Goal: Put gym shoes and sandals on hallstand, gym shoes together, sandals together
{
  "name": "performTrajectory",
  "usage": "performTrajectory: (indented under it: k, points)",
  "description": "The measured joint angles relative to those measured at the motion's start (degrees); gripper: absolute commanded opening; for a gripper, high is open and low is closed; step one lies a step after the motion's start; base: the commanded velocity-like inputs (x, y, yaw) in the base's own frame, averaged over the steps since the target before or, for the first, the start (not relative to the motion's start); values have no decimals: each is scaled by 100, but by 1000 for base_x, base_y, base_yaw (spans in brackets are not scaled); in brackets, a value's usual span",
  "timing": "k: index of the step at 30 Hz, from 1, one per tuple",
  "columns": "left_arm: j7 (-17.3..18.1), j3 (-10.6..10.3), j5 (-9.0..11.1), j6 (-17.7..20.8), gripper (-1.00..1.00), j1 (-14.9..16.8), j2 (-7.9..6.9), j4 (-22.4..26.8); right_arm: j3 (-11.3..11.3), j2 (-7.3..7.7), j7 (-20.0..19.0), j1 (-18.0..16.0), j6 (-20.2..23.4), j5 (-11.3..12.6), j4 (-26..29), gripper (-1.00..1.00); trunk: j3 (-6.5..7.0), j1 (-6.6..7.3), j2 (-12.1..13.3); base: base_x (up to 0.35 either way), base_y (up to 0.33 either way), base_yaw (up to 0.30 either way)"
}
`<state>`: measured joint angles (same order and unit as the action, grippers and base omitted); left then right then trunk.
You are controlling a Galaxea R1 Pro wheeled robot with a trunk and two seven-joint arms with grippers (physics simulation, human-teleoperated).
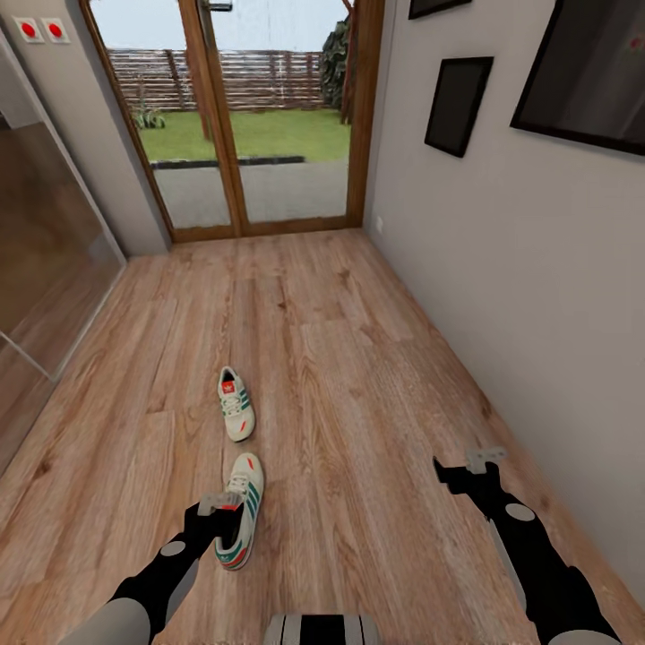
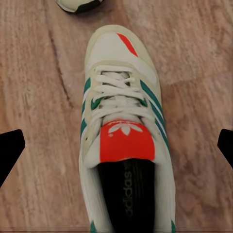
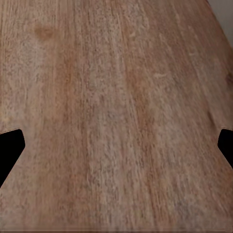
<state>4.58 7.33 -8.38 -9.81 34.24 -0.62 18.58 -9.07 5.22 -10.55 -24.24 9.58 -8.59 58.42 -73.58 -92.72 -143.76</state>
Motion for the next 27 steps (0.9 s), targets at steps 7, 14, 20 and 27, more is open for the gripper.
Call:
performTrajectory:
  k: [7,14,20,27]
  points:
    - [-1,0,0,0,100,0,-3,0,0,0,0,0,0,-1,-6,100,-207,-18,-9,0,0,-1]
    - [-1,0,-3,0,100,0,-3,0,0,0,0,0,0,-3,-12,100,-403,-33,-18,0,0,0]
    - [-3,0,-5,-35,100,0,-3,0,0,0,0,0,0,-3,-8,100,-429,-33,-18,0,0,0]
    - [-4,0,-1,-228,100,0,-3,-7,0,0,0,0,0,-4,0,100,-552,-46,-24,0,0,0]
